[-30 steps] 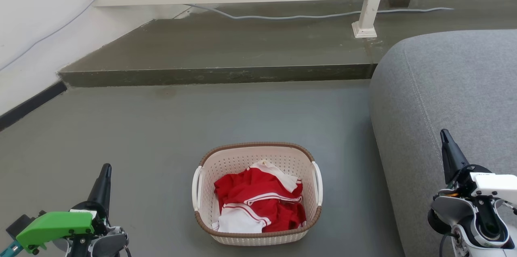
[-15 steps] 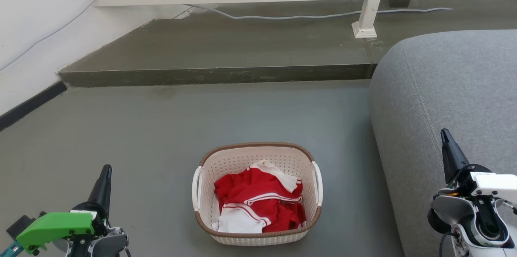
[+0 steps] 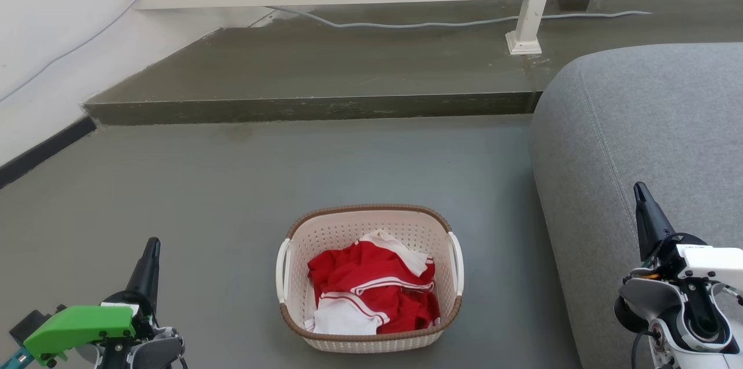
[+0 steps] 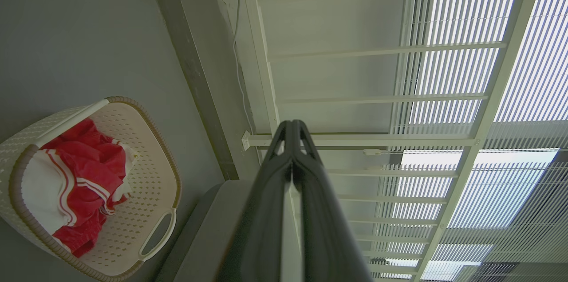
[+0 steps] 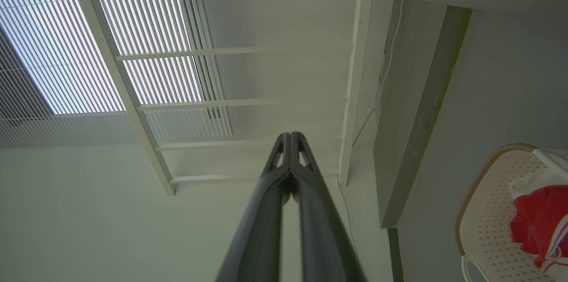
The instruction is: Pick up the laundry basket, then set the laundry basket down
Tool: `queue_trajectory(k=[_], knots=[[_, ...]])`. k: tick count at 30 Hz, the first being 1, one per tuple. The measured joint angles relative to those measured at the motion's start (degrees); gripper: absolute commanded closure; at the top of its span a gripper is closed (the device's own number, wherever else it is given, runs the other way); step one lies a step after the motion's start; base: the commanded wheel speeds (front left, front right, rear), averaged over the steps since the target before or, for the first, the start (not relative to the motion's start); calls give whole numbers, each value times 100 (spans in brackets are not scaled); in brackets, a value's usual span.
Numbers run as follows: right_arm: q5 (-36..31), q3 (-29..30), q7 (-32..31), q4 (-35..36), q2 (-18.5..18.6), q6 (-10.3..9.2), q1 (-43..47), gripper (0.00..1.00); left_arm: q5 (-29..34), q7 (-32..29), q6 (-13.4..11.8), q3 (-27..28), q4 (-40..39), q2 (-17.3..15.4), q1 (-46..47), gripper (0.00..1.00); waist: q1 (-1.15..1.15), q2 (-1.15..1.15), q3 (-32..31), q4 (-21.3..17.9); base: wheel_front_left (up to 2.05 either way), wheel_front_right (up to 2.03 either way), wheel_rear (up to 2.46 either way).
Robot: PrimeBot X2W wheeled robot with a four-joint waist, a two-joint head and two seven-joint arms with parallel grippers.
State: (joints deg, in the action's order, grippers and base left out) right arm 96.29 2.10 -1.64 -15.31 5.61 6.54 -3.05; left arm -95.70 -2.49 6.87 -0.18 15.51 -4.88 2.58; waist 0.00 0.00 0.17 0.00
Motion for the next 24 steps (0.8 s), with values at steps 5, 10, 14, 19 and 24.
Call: queue_trajectory(k=[5, 10, 14, 19, 24], knots=[[0, 3, -1, -10, 0, 1, -1, 100, 0, -8, 0, 2, 11, 0, 4, 100, 0, 0, 0, 0, 0, 0, 0], [0, 7, -1, -18, -1, 1, -1, 100, -1, -8, 0, 3, 18, 0, 7, 100, 0, 0, -1, 0, 0, 0, 0], [0, 10, -2, -22, -1, 1, -2, 100, -1, -8, 0, 4, 24, 0, 8, 100, 0, 0, -1, 0, 0, 0, 0], [0, 14, -2, -26, -1, 2, -3, 100, 0, -9, 1, 7, 30, 1, 9, 100, 0, 0, -1, 0, 0, 0, 0], [0, 21, -20, -32, -2, 2, -3, 100, 0, -25, 1, 9, 33, 1, 9, 100, 0, 0, -1, 0, 0, 0, 0]])
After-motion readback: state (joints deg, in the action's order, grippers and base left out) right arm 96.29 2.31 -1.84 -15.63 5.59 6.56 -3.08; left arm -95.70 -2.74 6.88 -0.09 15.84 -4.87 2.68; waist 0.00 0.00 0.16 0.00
